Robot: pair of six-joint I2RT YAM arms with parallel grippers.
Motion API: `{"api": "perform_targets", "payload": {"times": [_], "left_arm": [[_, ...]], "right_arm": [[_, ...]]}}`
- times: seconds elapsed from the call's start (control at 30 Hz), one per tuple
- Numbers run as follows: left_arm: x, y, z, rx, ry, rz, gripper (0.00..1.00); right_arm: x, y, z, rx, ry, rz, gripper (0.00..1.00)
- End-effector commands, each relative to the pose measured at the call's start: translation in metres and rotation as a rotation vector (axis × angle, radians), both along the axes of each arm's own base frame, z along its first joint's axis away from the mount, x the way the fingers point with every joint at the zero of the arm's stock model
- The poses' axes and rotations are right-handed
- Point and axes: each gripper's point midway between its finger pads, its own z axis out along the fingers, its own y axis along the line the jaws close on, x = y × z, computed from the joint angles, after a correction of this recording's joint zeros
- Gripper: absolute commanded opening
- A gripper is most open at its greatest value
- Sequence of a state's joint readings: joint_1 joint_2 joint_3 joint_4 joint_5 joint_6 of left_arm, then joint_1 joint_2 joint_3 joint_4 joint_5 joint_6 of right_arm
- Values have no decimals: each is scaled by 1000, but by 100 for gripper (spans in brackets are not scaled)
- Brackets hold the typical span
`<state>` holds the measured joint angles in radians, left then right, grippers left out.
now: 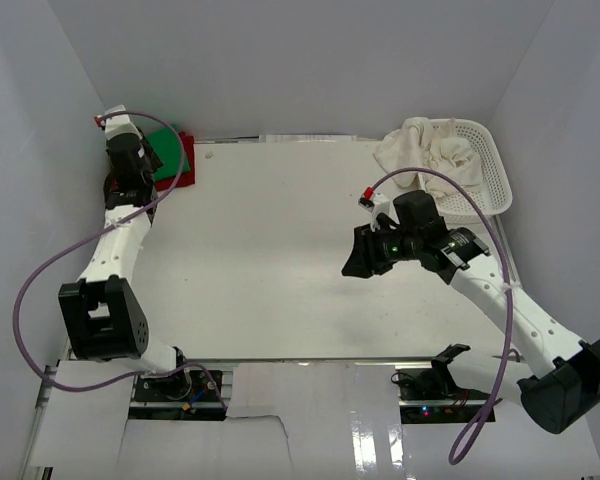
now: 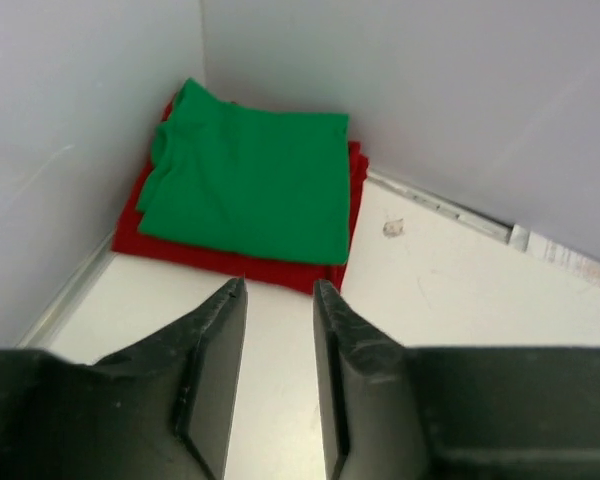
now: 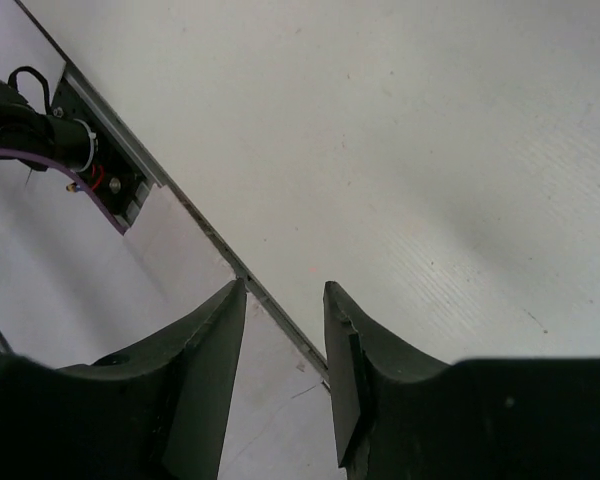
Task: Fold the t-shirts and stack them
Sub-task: Put the neatly folded tshirt into the corner of the board with the left arm
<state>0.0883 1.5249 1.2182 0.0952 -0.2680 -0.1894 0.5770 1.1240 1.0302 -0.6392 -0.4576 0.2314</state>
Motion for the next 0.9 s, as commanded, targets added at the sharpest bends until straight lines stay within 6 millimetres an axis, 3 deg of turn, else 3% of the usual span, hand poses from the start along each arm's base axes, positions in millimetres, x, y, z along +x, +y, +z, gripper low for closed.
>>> {"api": "perform_targets", "payload": {"times": [0.0, 0.07, 0.1, 0.27, 0.37, 0.47, 0.67, 0.87], "left_arm": [[-57, 1, -6, -40, 138, 63, 45], [-71, -3, 0, -32, 144, 40, 57], [-83, -9, 4, -37, 144, 14, 73], [-110, -17, 10, -48, 128, -20, 98], [-115, -20, 14, -55, 120, -34, 98], [-115, -26, 13, -75, 136, -57, 98], [-117, -39, 12, -137, 139, -106, 98], [-116, -36, 6, -157, 148, -81, 98]], "right_arm": [[14, -4, 27, 37, -168, -25, 44], [13, -8, 35, 48, -208, -32, 48], [13, -7, 39, 65, -233, -30, 60], [4, -1, 71, 191, -362, 23, 85], [-2, 3, 95, 263, -452, 70, 97], [-2, 3, 105, 281, -495, 77, 92], [0, -4, 117, 282, -583, 56, 90], [-3, -4, 120, 292, -601, 68, 91]]}}
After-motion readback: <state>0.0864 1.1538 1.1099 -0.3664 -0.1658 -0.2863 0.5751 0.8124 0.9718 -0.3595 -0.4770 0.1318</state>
